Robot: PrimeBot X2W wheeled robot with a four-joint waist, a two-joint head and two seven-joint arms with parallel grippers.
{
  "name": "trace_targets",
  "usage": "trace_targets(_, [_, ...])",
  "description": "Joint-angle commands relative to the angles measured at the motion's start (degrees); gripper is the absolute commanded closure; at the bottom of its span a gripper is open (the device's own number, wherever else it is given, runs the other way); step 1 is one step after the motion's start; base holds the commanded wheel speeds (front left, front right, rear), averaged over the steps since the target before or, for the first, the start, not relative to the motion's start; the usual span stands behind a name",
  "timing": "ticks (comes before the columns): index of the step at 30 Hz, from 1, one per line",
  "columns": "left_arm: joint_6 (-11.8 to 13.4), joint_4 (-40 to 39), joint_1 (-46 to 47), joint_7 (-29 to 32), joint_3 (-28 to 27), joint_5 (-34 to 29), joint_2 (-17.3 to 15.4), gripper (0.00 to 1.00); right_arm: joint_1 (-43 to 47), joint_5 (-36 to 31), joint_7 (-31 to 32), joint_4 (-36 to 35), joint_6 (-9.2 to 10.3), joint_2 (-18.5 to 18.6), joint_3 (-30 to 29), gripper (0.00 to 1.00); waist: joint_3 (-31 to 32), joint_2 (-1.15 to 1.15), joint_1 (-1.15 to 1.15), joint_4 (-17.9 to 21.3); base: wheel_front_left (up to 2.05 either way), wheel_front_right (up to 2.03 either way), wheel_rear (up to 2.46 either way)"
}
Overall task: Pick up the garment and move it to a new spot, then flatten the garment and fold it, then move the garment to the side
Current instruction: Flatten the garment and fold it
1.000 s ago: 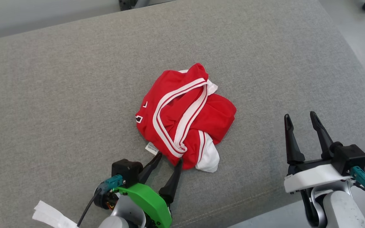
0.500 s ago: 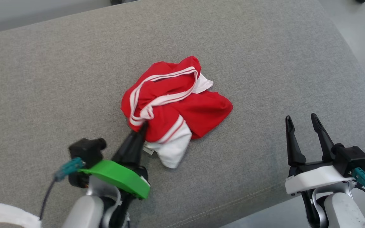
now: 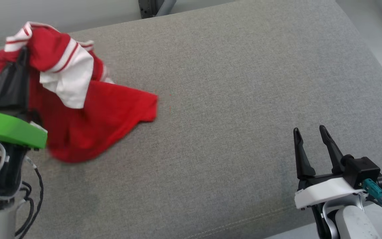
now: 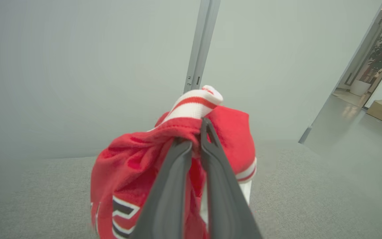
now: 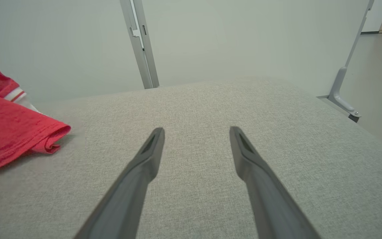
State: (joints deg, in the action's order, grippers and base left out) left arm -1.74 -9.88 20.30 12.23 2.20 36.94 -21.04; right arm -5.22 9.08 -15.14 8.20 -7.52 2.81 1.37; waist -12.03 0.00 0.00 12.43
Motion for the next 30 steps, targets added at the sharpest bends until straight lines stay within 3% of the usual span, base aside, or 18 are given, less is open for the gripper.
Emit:
trace_targets(1, [0.09, -0.87, 2.76, 1.59, -0.42, 1.40, -0.94, 1.00, -0.27, 0.38, -0.01, 0.23, 0.06, 0.14, 0.09, 0.00, 0.66, 0.00, 0.00, -0.47, 0.00, 0.00, 0.00])
trace_targets(4, [-0.60, -1.26, 6.80, 4.66, 0.52, 2.16, -1.97, 1.00, 0.25, 0.43, -0.02, 0.48, 0.06, 0.13, 0.02, 0.00, 0.89, 0.00, 0.00, -0.69, 0.00, 0.00, 0.00])
trace_targets(7, [-1.45, 0.08, 9.85, 7.72, 3.70, 3.33, -0.78, 1.00, 0.48, 0.58, -0.02, 0.72, 0.06, 0.13, 0.31, 0.00, 0.96, 0.00, 0.00, -0.58, 0.00, 0.00, 0.00])
trace_targets(16, [-4.39, 10.39, 10.58, 12.06, 19.19, 5.06, 8.44, 1.00, -1.55, 1.12, -0.02, 0.65, 0.06, 0.13, 1.91, 0.00, -1.11, 0.00, 0.00, 3.48, 0.00, 0.00, 0.00])
trace_targets(20, [-5.40, 16.48, 10.93, 9.98, 27.31, 4.32, 13.33, 1.00, -1.40, 1.39, -0.01, 0.88, 0.06, 0.11, 1.86, 0.00, -2.33, 0.00, 0.00, 5.37, 0.00, 0.00, 0.00])
trace_targets(25, [-5.91, 21.25, 13.43, 3.67, 36.02, 4.34, 16.46, 1.00, -1.91, 2.77, -0.02, 0.46, 0.06, 0.13, 1.91, 0.00, -4.00, 0.00, 0.00, 7.26, 0.00, 0.00, 0.00])
trace_targets(29, [-5.80, 22.85, 15.19, -0.08, 41.13, 4.27, 16.56, 1.00, -1.44, 2.77, -0.01, 0.65, 0.06, 0.11, 1.53, 0.00, -4.45, 0.00, 0.00, 7.33, 0.00, 0.00, 0.00])
trace_targets(30, [-5.77, 24.15, 15.61, -2.24, 41.46, 3.38, 16.56, 0.87, -1.41, 2.73, -0.01, 0.80, 0.06, 0.08, 1.49, 0.00, -4.52, 0.00, 0.00, 7.29, 0.00, 0.00, 0.00])
